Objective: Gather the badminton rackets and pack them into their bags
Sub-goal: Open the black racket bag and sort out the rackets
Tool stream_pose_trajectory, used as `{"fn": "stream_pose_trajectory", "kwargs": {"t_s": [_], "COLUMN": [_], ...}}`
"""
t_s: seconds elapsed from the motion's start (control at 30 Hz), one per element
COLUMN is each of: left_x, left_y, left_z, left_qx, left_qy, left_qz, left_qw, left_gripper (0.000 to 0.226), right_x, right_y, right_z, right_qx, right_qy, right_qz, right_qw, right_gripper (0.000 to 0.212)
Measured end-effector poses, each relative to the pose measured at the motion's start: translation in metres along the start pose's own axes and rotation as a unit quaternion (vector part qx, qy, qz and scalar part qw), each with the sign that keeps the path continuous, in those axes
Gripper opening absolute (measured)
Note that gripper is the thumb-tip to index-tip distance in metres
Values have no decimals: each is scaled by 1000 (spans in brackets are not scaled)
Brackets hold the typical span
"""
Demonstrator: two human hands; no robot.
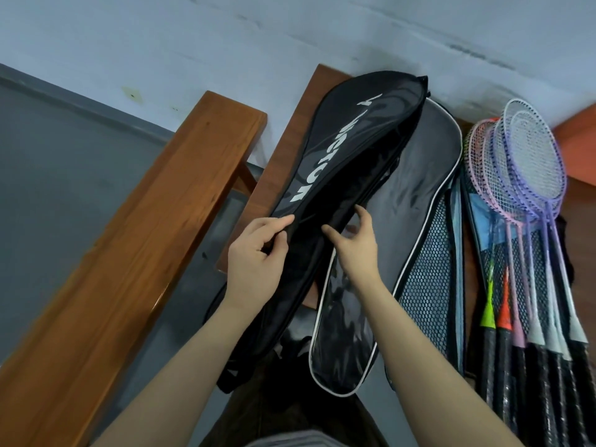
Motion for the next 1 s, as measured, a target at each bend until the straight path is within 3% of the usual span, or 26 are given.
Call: {"fn": "stream_pose_trajectory", "kwargs": {"t_s": [0.07, 0.17, 0.37, 0.5, 0.57, 0.7, 1.0], "left_x": [-2, -8, -2, 23, 38, 56, 97], "left_y": [0, 7, 26, 55, 71, 100, 182], "left_z": [1, -3, -5, -4, -6, -8, -35], "left_qx": [-2, -24, -61, -98, -89, -63, 2], "left_qy": [-1, 5, 58, 97, 128, 102, 106], "left_qz": [-4, 12, 54, 60, 48, 11, 71], "left_qw": [1000, 1000, 995, 989, 987, 993, 992], "left_gripper": [28, 32, 33, 35, 38, 44, 47], "right_x": [-2, -17, -48, -52, -49, -35, 3], "right_y": [2, -3, -31, -61, -76, -110, -201], "right_z": [-4, -10, -10, -4, -1, 10, 42], "right_qx": [-3, 15, 13, 12, 18, 31, 31], "right_qy": [7, -55, -164, -191, -200, -204, -272], "right_qz": [58, 103, 53, 43, 34, 50, 35], "right_qw": [998, 993, 985, 981, 979, 977, 961], "right_gripper": [62, 48, 43, 43, 41, 37, 35]}}
Point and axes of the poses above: each hand's wrist, its own z-axis towards the middle knuckle, its own y-axis out of the palm, x = y × z, the point moved 5 cm from there along z, towards the middle knuckle, and after that the axes turned 9 degrees about x, right-handed, at the moved point
